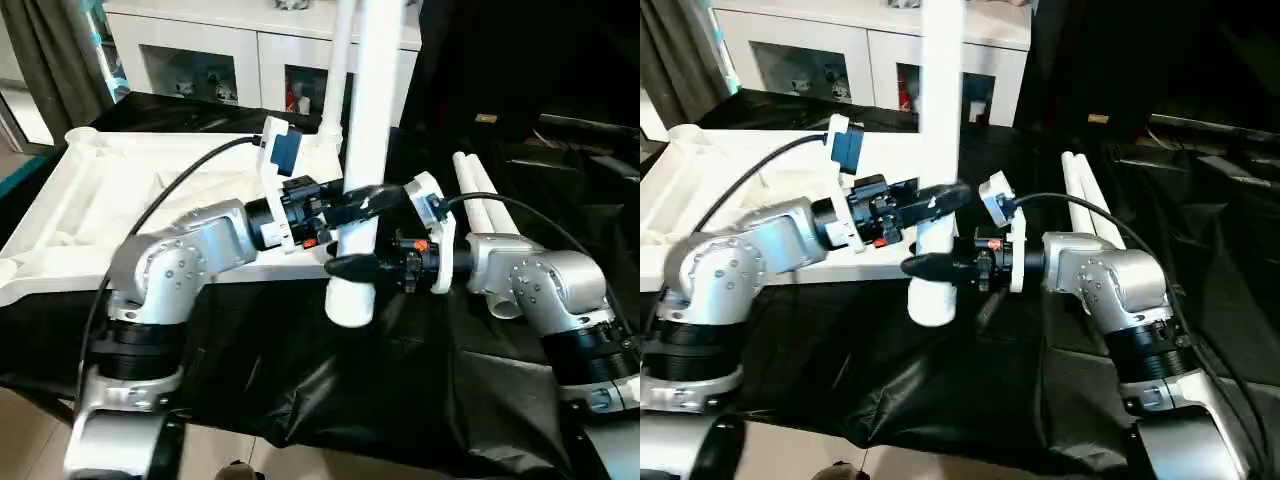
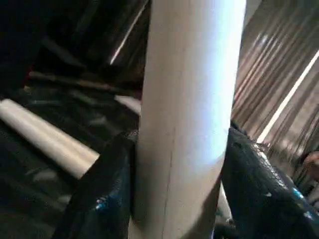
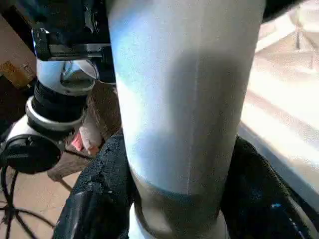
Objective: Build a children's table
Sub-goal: Pick table leg
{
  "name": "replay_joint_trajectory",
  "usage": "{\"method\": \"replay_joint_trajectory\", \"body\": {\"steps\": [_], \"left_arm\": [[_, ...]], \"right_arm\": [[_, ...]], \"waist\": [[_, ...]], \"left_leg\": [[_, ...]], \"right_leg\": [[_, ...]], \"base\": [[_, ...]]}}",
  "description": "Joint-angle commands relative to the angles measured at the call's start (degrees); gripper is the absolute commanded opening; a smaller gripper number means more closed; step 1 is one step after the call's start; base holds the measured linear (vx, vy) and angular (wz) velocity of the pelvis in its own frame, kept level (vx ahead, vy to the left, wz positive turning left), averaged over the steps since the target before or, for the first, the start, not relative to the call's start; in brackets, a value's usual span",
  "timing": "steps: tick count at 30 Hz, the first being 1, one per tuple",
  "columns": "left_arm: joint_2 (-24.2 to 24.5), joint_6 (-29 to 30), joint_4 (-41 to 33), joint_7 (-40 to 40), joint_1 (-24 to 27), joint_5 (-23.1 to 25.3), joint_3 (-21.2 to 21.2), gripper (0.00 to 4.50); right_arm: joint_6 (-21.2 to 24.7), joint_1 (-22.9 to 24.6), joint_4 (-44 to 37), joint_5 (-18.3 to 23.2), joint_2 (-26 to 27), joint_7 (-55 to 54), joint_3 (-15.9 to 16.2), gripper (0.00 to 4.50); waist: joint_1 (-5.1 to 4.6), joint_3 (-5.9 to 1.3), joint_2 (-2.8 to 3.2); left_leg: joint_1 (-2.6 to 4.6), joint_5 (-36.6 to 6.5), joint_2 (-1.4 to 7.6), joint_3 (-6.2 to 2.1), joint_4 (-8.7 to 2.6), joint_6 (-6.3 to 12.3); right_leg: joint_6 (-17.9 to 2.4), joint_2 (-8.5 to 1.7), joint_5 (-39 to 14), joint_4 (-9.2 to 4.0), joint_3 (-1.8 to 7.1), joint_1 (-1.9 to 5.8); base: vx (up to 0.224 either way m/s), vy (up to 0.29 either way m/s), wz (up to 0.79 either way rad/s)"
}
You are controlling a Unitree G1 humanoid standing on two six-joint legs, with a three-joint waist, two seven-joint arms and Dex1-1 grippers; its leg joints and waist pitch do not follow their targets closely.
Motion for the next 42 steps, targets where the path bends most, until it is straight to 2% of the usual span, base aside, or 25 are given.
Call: {"method": "replay_joint_trajectory", "body": {"steps": [1, 4, 7, 8, 10, 12, 13, 15, 17, 20, 21, 22, 23, 24, 25, 28, 30, 31, 32, 33, 34, 35, 36, 37, 42], "left_arm": [[-2.55, -5.72, -2.12, 0.33, -0.53, -3.79, 3.51, 3.07], [-6.01, -7.89, 0.78, 2.49, -0.6, -8.02, 8.93, 3.07], [-6.04, -11.03, 4.74, 2.89, -0.72, -6.65, 11.55, 3.07], [-5.46, -11.59, 5.46, 2.73, -0.71, -5.34, 11.3, 3.07], [-2.35, -14.48, 6.94, 2.38, -0.07, 2.01, 6.83, 3.07], [2.2, -18.73, 8.24, 1.09, 1.06, 12.16, -0.96, 3.07], [2.2, -18.73, 8.24, 1.09, 1.06, 12.16, -0.96, 3.07], [7.07, -24.4, 10.55, -2.3, 1.67, 21.48, -9.92, 3.07], [11.17, -30.65, 15.15, -5.34, 1.09, 29.74, -17.66, 3.07], [12.89, -34.42, 19.69, -7.39, 0.03, 34.24, -21.53, 3.07], [13.52, -35.37, 21.7, -8.96, -0.69, 35.63, -23.05, 3.07], [14.51, -37.84, 26.0, -11.96, -2.22, 38.67, -25.77, 2.78], [14.78, -39.7, 29.06, -13.1, -3.34, 40.48, -27.11, 2.78], [14.86, -40.95, 31.02, -13.68, -4.04, 41.62, -27.83, 2.7], [14.86, -40.95, 31.02, -13.68, -4.04, 41.62, -27.83, 2.7], [15.03, -45.2, 39.07, -15.06, -7.14, 44.5, -30.13, 2.32], [14.8, -46.87, 43.35, -15.76, -8.8, 45.53, -30.64, 2.21], [14.31, -48.87, 48.33, -16.61, -10.64, 46.55, -30.65, 2.17], [14.31, -48.87, 48.33, -16.61, -10.64, 46.55, -30.65, 2.09], [13.85, -49.56, 50.82, -17.17, -11.59, 46.43, -30.18, 1.98], [13.69, -49.72, 51.59, -17.38, -11.9, 46.36, -30.0, 1.89], [13.33, -50.43, 54.27, -18.01, -12.97, 46.58, -29.72, 1.81], [13.2, -50.82, 55.14, -18.18, -13.31, 46.8, -29.67, 1.71], [12.96, -51.87, 57.62, -18.39, -14.3, 47.58, -29.64, 1.71], [12.48, -55.32, 65.3, -17.66, -17.82, 49.29, -29.18, 1.34]], "right_arm": [[0.8, 0.76, 2.82, -1.89, -0.45, -3.43, -1.25, 1.91], [0.37, 1.32, 2.29, -1.04, 0.32, -4.47, -2.54, 1.91], [-1.52, 2.08, 2.06, -0.88, 1.87, -8.03, -5.1, 1.9], [-2.32, 2.15, 2.27, -1.45, 2.14, -9.3, -5.55, 1.9], [-5.83, 2.36, 4.25, -5.33, 2.54, -14.11, -5.5, 1.9], [-10.24, 2.72, 6.97, -9.75, 3.03, -19.68, -5.39, 1.9], [-10.24, 2.72, 6.97, -9.75, 3.03, -19.68, -5.39, 1.9], [-13.98, 3.28, 8.74, -12.17, 3.76, -24.14, -6.29, 1.9], [-17.82, 4.14, 9.29, -15.48, 4.13, -28.72, -6.23, 1.9], [-20.42, 5.17, 8.8, -17.4, 4.59, -31.29, -6.01, 1.9], [-20.82, 5.68, 8.31, -17.72, 4.85, -31.81, -5.94, 1.9], [-22.02, 6.7, 7.69, -19.0, 5.19, -32.71, -5.4, 1.9], [-22.33, 7.23, 7.43, -19.35, 5.3, -32.68, -5.27, 1.9], [-22.55, 7.54, 7.31, -19.54, 5.36, -32.63, -5.22, 1.9], [-22.55, 7.54, 7.31, -19.54, 5.36, -32.63, -5.22, 1.9], [-23.05, 8.7, 6.69, -19.72, 5.39, -32.78, -4.97, 1.9], [-23.22, 9.31, 6.13, -19.69, 5.33, -32.95, -4.9, 1.9], [-22.92, 10.22, 4.96, -19.58, 5.41, -33.09, -4.89, 1.9], [-22.92, 10.22, 4.96, -19.58, 5.41, -33.09, -4.89, 1.9], [-22.59, 10.76, 4.17, -19.48, 5.39, -33.22, -4.96, 1.9], [-22.46, 10.93, 3.94, -19.5, 5.39, -33.19, -5.0, 1.9], [-22.01, 11.57, 3.05, -19.58, 5.37, -33.09, -5.06, 1.9], [-21.93, 11.74, 2.84, -19.64, 5.37, -33.05, -5.09, 1.9], [-21.59, 12.24, 2.13, -19.75, 5.3, -32.93, -5.15, 1.9], [-20.28, 13.6, -0.5, -19.29, 4.5, -32.86, -5.18, 1.9]], "waist": [[0.1, -4.66, -0.77], [0.15, -4.7, -0.75], [0.14, -4.77, -0.77], [0.02, -4.75, -0.15], [-0.17, -4.73, -0.03], [-0.35, -4.77, -0.13], [-0.18, -4.79, -0.06], [-0.28, -4.87, 0.08], [-0.29, -4.8, 0.33], [-0.38, -5.07, 0.34], [-0.58, -4.99, 0.87], [-0.6, -5.07, 0.73], [-0.5, -5.01, 2.15], [-0.85, -4.96, 1.29], [-0.84, -5.01, 1.14], [-0.94, -4.95, 1.42], [-1.21, -5.06, 2.12], [-1.33, -4.98, 1.93], [-1.31, -5.04, 1.94], [-1.22, -5.18, 2.63], [-1.29, -5.17, 2.3], [-1.33, -5.23, 2.61], [-1.33, -5.19, 2.5], [-1.34, -5.2, 3.01], [-1.36, -5.05, 2.88]], "left_leg": [[0.71, -7.45, 1.29, 0.08, -3.63, -0.06], [0.73, -7.77, 1.1, 0.18, -3.51, -0.13], [0.88, -8.08, 1.16, 0.13, -3.61, -0.06], [0.97, -8.29, 1.14, 0.02, -3.68, -0.14], [1.13, -8.24, 1.33, -0.08, -3.89, -0.79], [1.2, -8.4, 1.27, -0.05, -3.9, -1.54], [1.28, -8.39, 1.4, -0.23, -4.05, -1.58], [1.22, -7.77, 1.21, -0.01, -3.89, -2.06], [1.34, -8.05, 1.2, -0.13, -4.04, -2.18], [1.22, -7.22, 1.14, -0.07, -4.05, -3.06], [1.28, -7.87, 1.01, 0.04, -4.04, -3.31], [1.28, -8.62, 0.98, 0.04, -4.05, -3.26], [1.41, -9.36, 0.96, -0.14, -4.04, -3.56], [1.34, -10.75, 0.91, -0.07, -4.1, -3.47], [1.28, -10.96, 0.89, -0.12, -4.13, -3.4], [1.33, -11.52, 1.01, -0.13, -4.12, -2.97], [1.25, -11.81, 1.0, -0.29, -4.03, -2.84], [1.24, -11.8, 0.78, -0.09, -3.96, -2.43], [1.25, -11.68, 0.69, -0.07, -3.88, -2.24], [1.32, -11.67, 0.96, -0.28, -3.89, -2.31], [1.24, -11.54, 0.94, -0.21, -3.85, -1.94], [1.21, -11.23, 0.88, -0.14, -3.76, -1.6], [1.17, -11.21, 0.82, -0.1, -3.73, -1.31], [1.27, -11.65, 0.88, -0.16, -3.73, -1.19], [1.23, -12.41, 0.72, -0.11, -3.74, -0.75]], "right_leg": [[-10.93, -3.37, -10.63, -3.73, 2.23, 3.53], [-11.4, -3.32, -10.52, -3.8, 2.18, 3.52], [-10.62, -3.22, -11.22, -3.9, 2.15, 3.41], [-10.04, -3.12, -11.68, -3.81, 2.14, 3.33], [-8.29, -2.99, -12.01, -4.04, 2.16, 2.96], [-7.48, -3.05, -12.52, -3.98, 2.21, 3.08], [-7.08, -3.22, -12.89, -4.15, 2.18, 2.98], [-7.71, -3.08, -11.05, -3.7, 2.25, 3.16], [-6.15, -3.0, -11.93, -4.02, 2.24, 2.71], [-7.59, -3.06, -7.67, -3.3, 2.31, 3.19], [-8.22, -2.94, -6.84, -3.44, 2.33, 3.07], [-8.72, -3.02, -6.75, -3.27, 2.37, 3.23], [-9.02, -3.08, -6.84, -3.2, 2.37, 3.04], [-9.07, -2.99, -7.24, -3.61, 2.34, 3.29], [-9.35, -3.05, -7.26, -3.52, 2.34, 3.51], [-10.25, -3.19, -7.82, -3.56, 2.35, 3.43], [-11.45, -3.2, -6.2, -3.4, 2.29, 3.61], [-11.34, -3.0, -6.44, -3.72, 2.3, 3.49], [-11.42, -2.98, -6.35, -3.66, 2.32, 3.58], [-12.15, -3.26, -5.55, -3.28, 2.34, 3.66], [-12.62, -3.22, -4.8, -3.39, 2.3, 3.77], [-13.27, -3.19, -4.02, -3.31, 2.31, 3.77], [-13.36, -3.17, -4.04, -3.43, 2.3, 3.77], [-13.69, -3.2, -4.47, -3.45, 2.29, 3.75], [-13.08, -3.14, -7.67, -4.02, 2.25, 3.8]], "base": [[0.0, 0.0, 0.0], [0.0, 0.0, 0.0], [0.0, 0.0, 0.0], [0.0, 0.0, 0.0], [0.0, 0.0, 0.0], [0.0, 0.0, 0.0], [0.0, 0.0, 0.0], [0.0, 0.0, 0.0], [0.0, 0.0, 0.0], [0.0, 0.0, 0.0], [0.0, 0.0, 0.0], [0.0, 0.0, 0.0], [0.0, 0.0, 0.0], [0.0, 0.0, 0.0], [0.0, 0.0, 0.0], [0.0, 0.0, 0.0], [0.0, 0.0, 0.0], [0.0, 0.0, 0.0], [0.0, 0.0, 0.0], [0.0, 0.0, 0.0], [0.0, 0.0, 0.0], [0.0, 0.0, 0.0], [0.0, 0.0, 0.0], [0.0, 0.0, 0.0], [0.0, 0.0, 0.0]]}}
